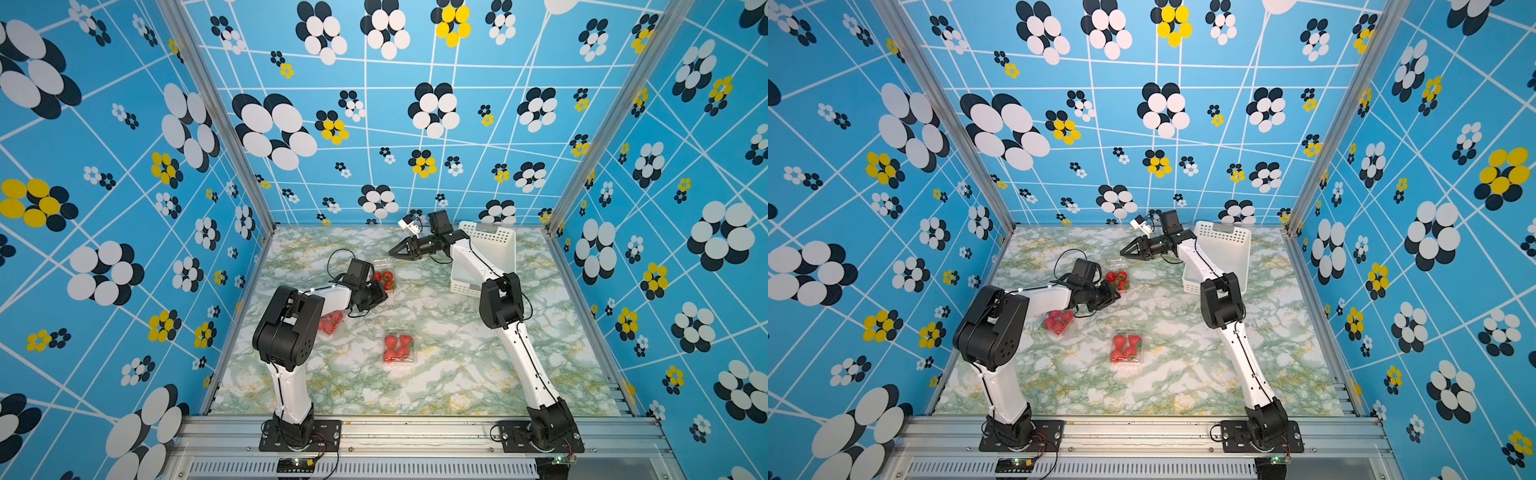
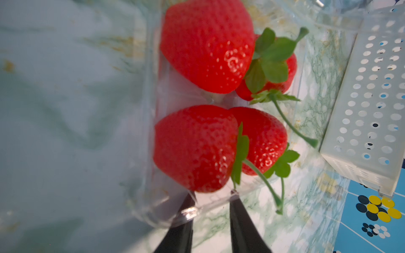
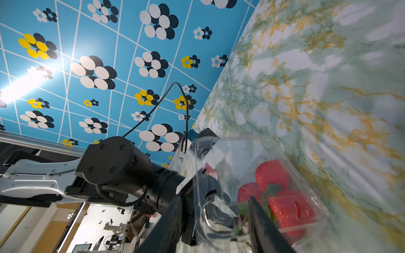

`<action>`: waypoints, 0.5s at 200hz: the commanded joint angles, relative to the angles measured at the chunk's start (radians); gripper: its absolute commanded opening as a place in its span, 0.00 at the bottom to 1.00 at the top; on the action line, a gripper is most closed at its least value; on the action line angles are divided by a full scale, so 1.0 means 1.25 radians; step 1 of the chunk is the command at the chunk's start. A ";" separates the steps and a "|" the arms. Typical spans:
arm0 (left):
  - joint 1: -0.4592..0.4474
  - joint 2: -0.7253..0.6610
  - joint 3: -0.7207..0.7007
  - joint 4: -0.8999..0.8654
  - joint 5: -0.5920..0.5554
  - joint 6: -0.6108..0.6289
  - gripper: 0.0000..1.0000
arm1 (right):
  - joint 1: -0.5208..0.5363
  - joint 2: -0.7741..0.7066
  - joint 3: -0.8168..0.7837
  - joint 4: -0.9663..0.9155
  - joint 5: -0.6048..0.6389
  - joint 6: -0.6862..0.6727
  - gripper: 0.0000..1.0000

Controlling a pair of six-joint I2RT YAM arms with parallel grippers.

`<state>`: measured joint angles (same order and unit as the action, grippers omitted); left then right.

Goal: Pack strawberries into containers
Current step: Close the packing box at the center of the board.

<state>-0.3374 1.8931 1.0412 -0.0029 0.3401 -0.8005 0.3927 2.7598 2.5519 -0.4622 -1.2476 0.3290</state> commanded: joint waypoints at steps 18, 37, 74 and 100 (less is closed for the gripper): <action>0.015 0.017 -0.025 -0.010 -0.013 0.011 0.29 | 0.024 0.024 0.029 0.022 -0.020 0.038 0.50; 0.016 0.009 -0.032 0.001 -0.010 0.011 0.29 | 0.028 0.017 0.029 0.000 -0.005 0.022 0.49; 0.017 -0.026 -0.054 0.007 -0.011 0.011 0.29 | 0.031 0.022 0.025 -0.041 0.004 0.003 0.45; 0.021 -0.049 -0.077 0.004 -0.015 0.013 0.28 | 0.042 0.017 0.020 -0.097 0.005 -0.041 0.43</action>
<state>-0.3264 1.8683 0.9886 0.0452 0.3466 -0.8001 0.4255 2.7785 2.5595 -0.4950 -1.2438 0.3389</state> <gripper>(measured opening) 0.280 0.438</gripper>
